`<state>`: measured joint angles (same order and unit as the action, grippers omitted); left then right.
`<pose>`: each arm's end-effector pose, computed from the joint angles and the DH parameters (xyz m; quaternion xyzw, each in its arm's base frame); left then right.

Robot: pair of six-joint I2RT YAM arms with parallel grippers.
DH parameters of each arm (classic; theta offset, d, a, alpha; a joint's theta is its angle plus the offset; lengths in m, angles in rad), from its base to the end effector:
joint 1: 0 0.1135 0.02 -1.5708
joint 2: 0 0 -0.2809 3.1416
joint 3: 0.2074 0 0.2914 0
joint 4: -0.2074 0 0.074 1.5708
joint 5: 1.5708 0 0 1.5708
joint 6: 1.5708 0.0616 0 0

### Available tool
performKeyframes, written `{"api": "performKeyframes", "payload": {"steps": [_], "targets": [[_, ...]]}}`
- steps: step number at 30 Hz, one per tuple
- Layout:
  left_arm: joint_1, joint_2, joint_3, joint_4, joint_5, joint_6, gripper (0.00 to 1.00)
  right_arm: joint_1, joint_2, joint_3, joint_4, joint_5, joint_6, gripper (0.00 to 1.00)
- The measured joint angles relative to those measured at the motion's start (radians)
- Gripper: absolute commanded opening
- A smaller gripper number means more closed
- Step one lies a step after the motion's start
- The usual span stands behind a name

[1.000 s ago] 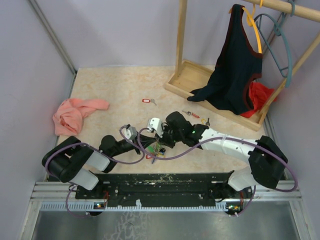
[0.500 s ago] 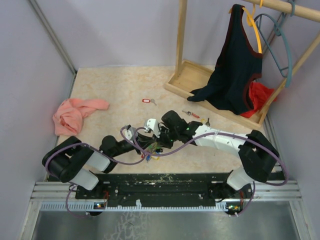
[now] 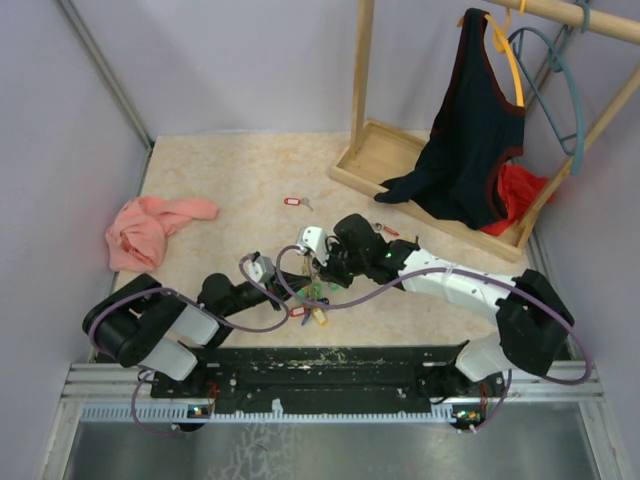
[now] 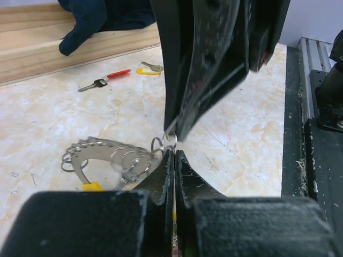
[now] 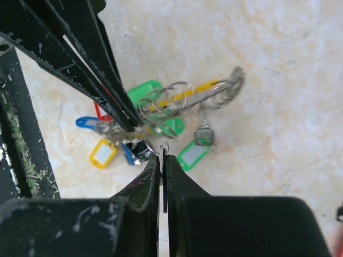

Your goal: Put the keys on the keyring

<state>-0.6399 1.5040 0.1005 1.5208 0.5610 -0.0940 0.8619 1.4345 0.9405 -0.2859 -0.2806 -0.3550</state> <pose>0.1675 -0.1655 0.1374 0.3714 0.5591 -0.4293 0.6043 0.2188 0.2814 0.2158 -0.5665 0.7190 0.2206 0.3369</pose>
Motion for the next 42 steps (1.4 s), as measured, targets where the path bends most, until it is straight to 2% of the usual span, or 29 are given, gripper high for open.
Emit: {"api": "performKeyframes", "payload": {"steps": [6, 11, 24, 37, 42], "targets": [[-0.004, 0.001, -0.006, 0.0, -0.005, 0.009, 0.24, 0.0, -0.066, 0.0, 0.002, 0.017, -0.024, 0.0], [-0.005, 0.004, -0.013, 0.0, -0.003, 0.016, 0.31, -0.001, -0.073, 0.004, 0.0, 0.026, -0.054, 0.0], [-0.005, 0.067, 0.036, 0.0, 0.05, 0.012, 0.34, 0.0, -0.074, 0.011, -0.044, 0.013, -0.116, 0.0], [-0.005, 0.123, 0.09, 0.0, 0.096, -0.039, 0.25, 0.002, -0.074, 0.012, -0.045, 0.003, -0.117, 0.0], [-0.005, 0.15, 0.106, 0.0, 0.1, -0.049, 0.28, 0.006, -0.074, 0.012, -0.045, 0.0, -0.117, 0.0]]}}
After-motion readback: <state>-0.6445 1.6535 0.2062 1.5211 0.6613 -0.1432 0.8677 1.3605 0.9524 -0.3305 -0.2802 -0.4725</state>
